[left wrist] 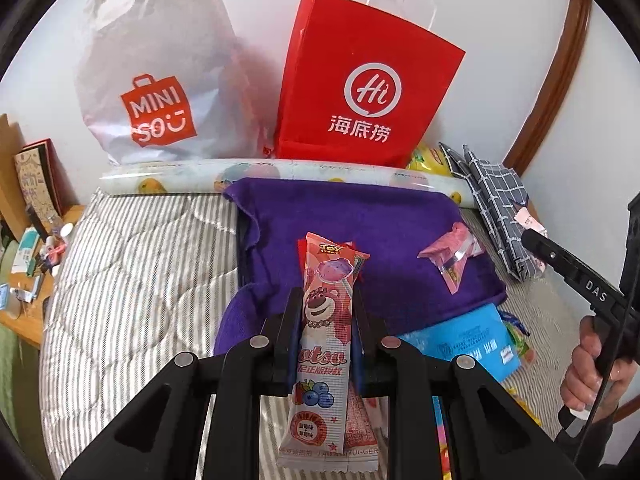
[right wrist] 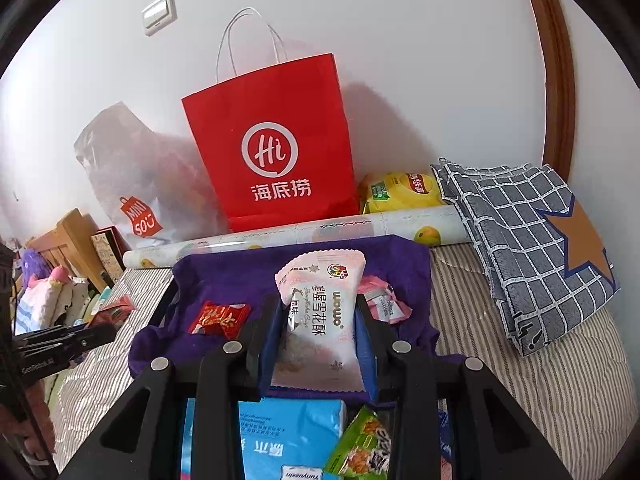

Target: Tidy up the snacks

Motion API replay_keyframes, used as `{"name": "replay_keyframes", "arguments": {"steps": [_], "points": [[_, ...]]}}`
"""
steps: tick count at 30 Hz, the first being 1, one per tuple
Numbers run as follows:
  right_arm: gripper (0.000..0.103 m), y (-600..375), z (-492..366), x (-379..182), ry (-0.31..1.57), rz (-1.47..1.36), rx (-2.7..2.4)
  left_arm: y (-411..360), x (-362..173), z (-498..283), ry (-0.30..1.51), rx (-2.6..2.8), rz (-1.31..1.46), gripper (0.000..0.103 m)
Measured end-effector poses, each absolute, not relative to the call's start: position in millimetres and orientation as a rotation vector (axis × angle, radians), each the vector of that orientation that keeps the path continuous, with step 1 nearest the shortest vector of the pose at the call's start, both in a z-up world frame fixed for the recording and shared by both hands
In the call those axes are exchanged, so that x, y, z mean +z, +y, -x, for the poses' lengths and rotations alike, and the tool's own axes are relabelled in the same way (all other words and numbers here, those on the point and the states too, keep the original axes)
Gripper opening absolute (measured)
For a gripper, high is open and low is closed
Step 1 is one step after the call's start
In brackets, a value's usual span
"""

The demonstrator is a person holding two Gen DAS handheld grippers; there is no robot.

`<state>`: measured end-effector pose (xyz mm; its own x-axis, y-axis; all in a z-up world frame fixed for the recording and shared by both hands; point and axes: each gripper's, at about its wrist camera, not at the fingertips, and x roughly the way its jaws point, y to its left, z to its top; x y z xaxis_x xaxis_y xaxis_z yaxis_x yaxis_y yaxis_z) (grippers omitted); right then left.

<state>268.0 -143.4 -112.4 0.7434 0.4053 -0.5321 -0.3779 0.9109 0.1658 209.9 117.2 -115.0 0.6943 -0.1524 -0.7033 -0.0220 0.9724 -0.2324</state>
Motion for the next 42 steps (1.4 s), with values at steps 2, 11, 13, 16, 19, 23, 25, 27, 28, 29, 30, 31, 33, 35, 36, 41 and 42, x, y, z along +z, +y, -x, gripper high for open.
{"name": "replay_keyframes", "arguments": {"steps": [2,11,13,16,19,23,25,27,28,29,30,31,33,35,36,41,42], "points": [[0.032,-144.0,-272.5,-112.1,0.591,-0.050,0.424,117.2,-118.0,-219.6,0.803,-0.080,0.231,0.021],[0.032,-149.8,-295.0,-119.3,0.603,-0.073,0.414,118.1,-134.9,-258.5,0.811,-0.136,0.262,0.021],[0.032,-149.7,-298.5,-120.4,0.606,-0.072,0.413,119.2,-135.2,-264.3,0.810,-0.149,0.262,0.021],[0.032,-147.6,-300.2,-120.1,0.598,-0.067,0.423,120.7,-133.5,-267.8,0.810,-0.152,0.250,0.021],[0.032,-144.2,-301.2,-121.2,0.592,-0.064,0.435,122.2,-132.3,-265.9,0.801,-0.154,0.243,0.021],[0.032,-140.9,-304.8,-129.2,0.610,-0.063,0.443,125.9,-138.3,-264.0,0.804,-0.143,0.263,0.021],[0.032,-139.8,-306.8,-134.3,0.624,-0.059,0.446,127.6,-143.3,-265.6,0.814,-0.132,0.271,0.021],[0.032,-139.3,-309.1,-138.3,0.630,-0.050,0.442,128.6,-146.6,-267.4,0.821,-0.127,0.278,0.021],[0.032,-139.1,-309.9,-140.3,0.634,-0.049,0.441,129.0,-148.9,-268.7,0.826,-0.125,0.283,0.021],[0.032,-139.4,-311.4,-142.2,0.640,-0.049,0.442,129.1,-151.2,-270.1,0.831,-0.123,0.285,0.021],[0.032,-139.4,-312.5,-143.9,0.646,-0.048,0.443,128.9,-152.7,-271.3,0.834,-0.122,0.287,0.021],[0.032,-139.7,-313.5,-145.6,0.651,-0.047,0.441,128.9,-155.2,-272.3,0.837,-0.123,0.295,0.021],[0.032,-141.0,-316.6,-149.2,0.663,-0.048,0.437,127.7,-158.9,-274.4,0.841,-0.124,0.300,0.021],[0.032,-141.9,-320.3,-153.6,0.678,-0.049,0.432,126.3,-162.1,-275.9,0.845,-0.118,0.299,0.021],[0.032,-142.0,-322.0,-155.9,0.686,-0.046,0.428,125.4,-163.7,-276.6,0.848,-0.116,0.296,0.021],[0.034,-138.7,-331.3,-169.1,0.729,-0.025,0.393,123.6,-171.2,-279.7,0.861,-0.110,0.305,0.022],[0.034,-138.7,-332.9,-171.3,0.739,-0.030,0.393,123.7,-172.8,-280.3,0.865,-0.108,0.307,0.022]]}}
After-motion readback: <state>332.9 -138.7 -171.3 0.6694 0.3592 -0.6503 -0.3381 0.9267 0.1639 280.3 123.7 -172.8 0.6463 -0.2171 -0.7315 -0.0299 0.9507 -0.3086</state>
